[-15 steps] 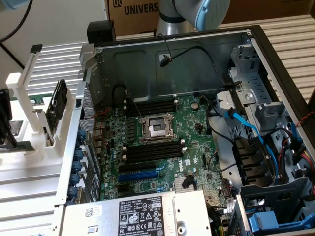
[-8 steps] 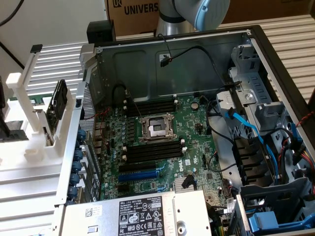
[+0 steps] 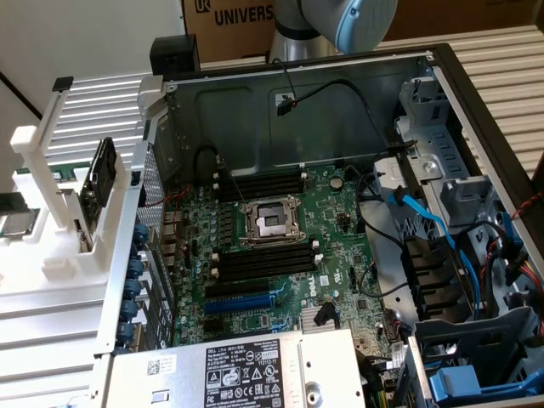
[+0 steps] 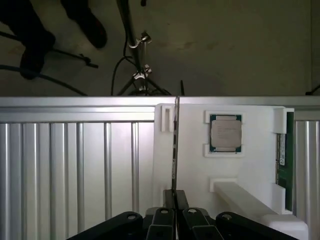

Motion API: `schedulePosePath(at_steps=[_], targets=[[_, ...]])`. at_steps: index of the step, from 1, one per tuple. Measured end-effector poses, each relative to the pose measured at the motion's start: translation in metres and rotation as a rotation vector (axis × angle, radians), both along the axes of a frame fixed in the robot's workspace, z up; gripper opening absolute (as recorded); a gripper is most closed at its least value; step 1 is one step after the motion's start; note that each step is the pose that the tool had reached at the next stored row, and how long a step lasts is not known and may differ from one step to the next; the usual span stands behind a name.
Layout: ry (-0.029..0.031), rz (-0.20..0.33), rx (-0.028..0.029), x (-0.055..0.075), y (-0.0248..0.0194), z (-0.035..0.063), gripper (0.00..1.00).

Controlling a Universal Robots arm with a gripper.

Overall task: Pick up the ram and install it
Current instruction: 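Pick up the ram and move it above insertion slot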

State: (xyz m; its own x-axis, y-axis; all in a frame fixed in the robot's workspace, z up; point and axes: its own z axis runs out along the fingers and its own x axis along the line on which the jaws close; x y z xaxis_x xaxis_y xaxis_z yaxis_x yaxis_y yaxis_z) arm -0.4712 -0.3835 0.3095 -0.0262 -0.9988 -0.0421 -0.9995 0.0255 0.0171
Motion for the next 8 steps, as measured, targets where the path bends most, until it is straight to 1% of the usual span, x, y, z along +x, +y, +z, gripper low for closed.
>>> schedulePosePath(at_steps=[6, 7, 8], targets=[[0.0001, -0.001, -0.0014, 0.000, 0.0000, 0.0269, 0.13], [0.0000, -0.001, -0.0013, 0.000, 0.0000, 0.0291, 0.13], [-0.0001, -0.001, -0.0014, 0.000, 0.0000, 0.0291, 0.13]])
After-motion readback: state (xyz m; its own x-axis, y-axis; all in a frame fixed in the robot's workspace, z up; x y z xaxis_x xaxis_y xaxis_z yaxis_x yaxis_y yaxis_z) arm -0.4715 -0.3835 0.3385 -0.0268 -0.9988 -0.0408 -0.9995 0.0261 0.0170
